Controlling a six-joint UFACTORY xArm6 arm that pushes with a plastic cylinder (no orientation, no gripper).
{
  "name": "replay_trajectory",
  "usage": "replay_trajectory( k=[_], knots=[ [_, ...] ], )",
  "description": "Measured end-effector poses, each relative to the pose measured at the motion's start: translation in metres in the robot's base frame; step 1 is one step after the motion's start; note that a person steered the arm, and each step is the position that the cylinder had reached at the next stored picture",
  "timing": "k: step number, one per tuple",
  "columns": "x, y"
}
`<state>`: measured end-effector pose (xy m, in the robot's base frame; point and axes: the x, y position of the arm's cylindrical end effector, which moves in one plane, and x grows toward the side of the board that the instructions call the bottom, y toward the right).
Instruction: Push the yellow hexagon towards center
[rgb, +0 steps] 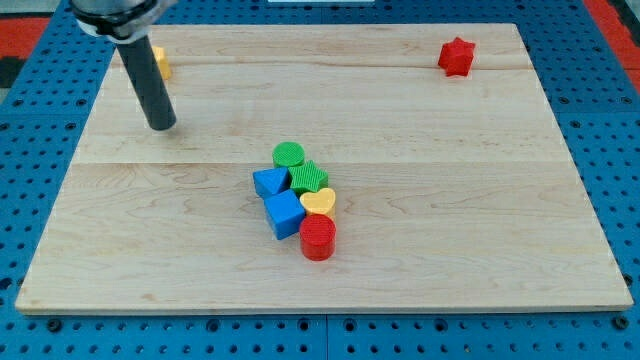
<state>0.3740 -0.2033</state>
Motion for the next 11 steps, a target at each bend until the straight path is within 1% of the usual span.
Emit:
replay_trajectory(
  k=[2, 3, 4, 5, 6, 7, 8, 9, 10, 11],
  knots=[
    [-0.06, -0.056],
    [-0.083, -0.091],
    [-0.113, -0.062],
    [-0.109, -0.008],
    [-0.081, 0.013],
    [-0.079, 0.035],
    [-0.092, 0.05],
    [-0.071, 0.097],
    [-0.043, 0.118],
    [-0.027, 0.114]
  ],
)
